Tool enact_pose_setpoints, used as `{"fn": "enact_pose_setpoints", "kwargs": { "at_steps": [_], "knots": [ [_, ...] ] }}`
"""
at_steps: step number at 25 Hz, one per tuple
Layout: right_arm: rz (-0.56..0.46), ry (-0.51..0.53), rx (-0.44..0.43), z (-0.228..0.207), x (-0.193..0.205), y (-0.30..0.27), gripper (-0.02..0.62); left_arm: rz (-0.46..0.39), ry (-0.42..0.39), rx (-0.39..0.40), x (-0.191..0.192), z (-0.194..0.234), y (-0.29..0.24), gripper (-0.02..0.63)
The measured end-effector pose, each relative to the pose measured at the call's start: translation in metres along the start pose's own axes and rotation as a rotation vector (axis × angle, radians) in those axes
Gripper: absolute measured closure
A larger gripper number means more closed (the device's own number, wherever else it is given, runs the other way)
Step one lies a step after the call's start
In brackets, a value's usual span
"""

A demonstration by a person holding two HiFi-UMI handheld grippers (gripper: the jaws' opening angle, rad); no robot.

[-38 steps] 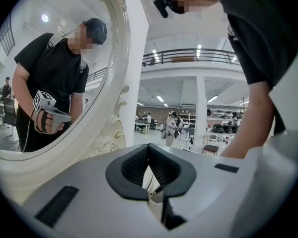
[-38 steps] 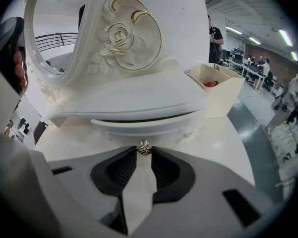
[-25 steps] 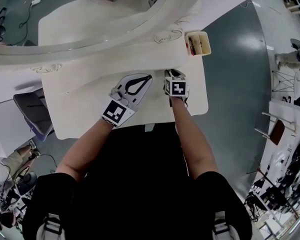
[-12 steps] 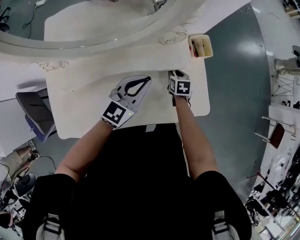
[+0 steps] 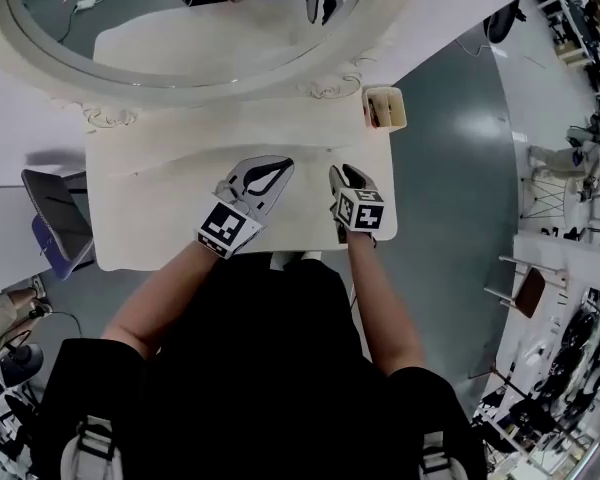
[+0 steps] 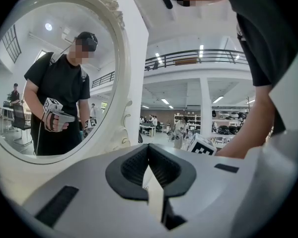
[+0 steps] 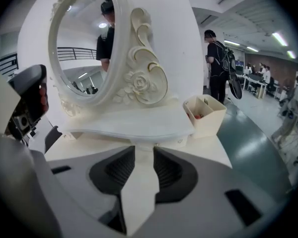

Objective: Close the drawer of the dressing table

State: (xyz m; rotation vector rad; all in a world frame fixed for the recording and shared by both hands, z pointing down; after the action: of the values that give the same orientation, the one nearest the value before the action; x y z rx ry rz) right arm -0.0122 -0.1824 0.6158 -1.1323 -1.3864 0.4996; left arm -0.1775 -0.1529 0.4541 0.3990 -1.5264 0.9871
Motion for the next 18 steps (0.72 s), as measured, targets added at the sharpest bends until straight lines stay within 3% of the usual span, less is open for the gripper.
{"fn": "enact_pose_setpoints", "kwargs": {
  "at_steps": [11,18],
  "knots": [
    [-0.223,0.128,-0.215,0.016,-0.013,0.111,0.507,-0.008,0.021,-0.110,-0.020,-0.060,0.012,0.612],
    [-0.410,0.287,-0.301,0.032,-0.010,0.194,0.548,-0.042,0.013,-0.132,-0.045,-0.111,0.019,0.612]
  ]
}}
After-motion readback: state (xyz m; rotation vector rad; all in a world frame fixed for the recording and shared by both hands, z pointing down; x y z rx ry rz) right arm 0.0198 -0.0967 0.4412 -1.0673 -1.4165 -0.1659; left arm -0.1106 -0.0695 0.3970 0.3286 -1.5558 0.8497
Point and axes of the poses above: the fingertips, and each gripper's own axes: y backward along the fingers, z to its left, x out of its underside, the point moved 3 cm from there along y, backward along the fingers, and after that the axes turned 14 degrees about z, right-handed, at the moved point
